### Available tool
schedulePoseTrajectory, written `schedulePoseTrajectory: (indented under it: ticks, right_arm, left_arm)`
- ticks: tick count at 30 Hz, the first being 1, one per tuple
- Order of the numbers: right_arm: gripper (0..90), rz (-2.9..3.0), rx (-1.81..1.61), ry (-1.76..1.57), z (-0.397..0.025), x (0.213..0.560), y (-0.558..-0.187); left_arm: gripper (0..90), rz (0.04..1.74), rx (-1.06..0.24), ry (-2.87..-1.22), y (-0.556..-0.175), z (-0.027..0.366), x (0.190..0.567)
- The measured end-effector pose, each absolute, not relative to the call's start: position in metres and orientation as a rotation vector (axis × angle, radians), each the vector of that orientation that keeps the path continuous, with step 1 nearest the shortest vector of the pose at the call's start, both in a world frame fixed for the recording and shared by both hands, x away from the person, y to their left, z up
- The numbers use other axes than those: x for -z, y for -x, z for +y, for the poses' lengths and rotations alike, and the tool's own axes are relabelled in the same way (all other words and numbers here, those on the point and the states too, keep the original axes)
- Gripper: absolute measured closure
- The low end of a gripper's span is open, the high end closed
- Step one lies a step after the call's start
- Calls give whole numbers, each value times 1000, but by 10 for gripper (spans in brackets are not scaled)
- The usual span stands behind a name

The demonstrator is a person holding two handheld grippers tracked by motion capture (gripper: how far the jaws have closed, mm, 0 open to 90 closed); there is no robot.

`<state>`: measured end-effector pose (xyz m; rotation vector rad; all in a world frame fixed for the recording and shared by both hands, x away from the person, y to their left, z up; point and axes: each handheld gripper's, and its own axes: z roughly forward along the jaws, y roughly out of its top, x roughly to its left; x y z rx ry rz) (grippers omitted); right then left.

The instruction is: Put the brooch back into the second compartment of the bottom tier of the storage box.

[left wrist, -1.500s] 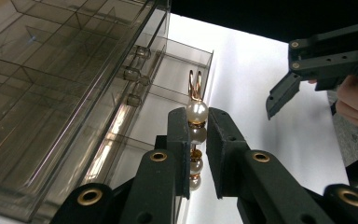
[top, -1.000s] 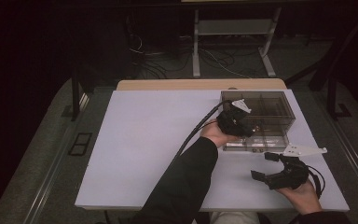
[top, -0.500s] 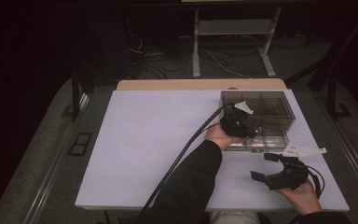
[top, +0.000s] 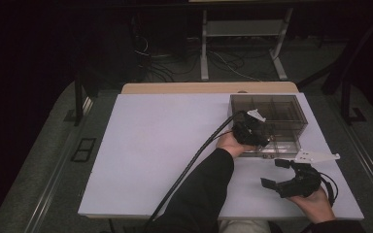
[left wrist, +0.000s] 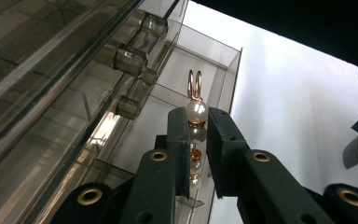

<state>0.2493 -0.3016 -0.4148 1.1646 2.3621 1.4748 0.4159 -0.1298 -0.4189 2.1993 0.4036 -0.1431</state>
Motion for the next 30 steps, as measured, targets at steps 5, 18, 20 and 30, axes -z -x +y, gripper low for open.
schedulePoseTrajectory:
  ticks: [5,18,20,30]
  right_arm:
    - [4,2362,-1475,-1164,-302,415,-249]
    - [4,2358,-1474,-1166,-302,415,-249]
    - [4,2359,-1474,-1168,-302,415,-249]
    - [4,2358,-1473,-1170,-302,415,-249]
  left_arm:
    - [751,423,167,-2190,-418,-129,420]
    - [563,364,192,-2223,-409,-117,407]
    - [537,382,204,-2201,-406,-113,404]
    - [357,335,212,-2198,-399,-87,392]
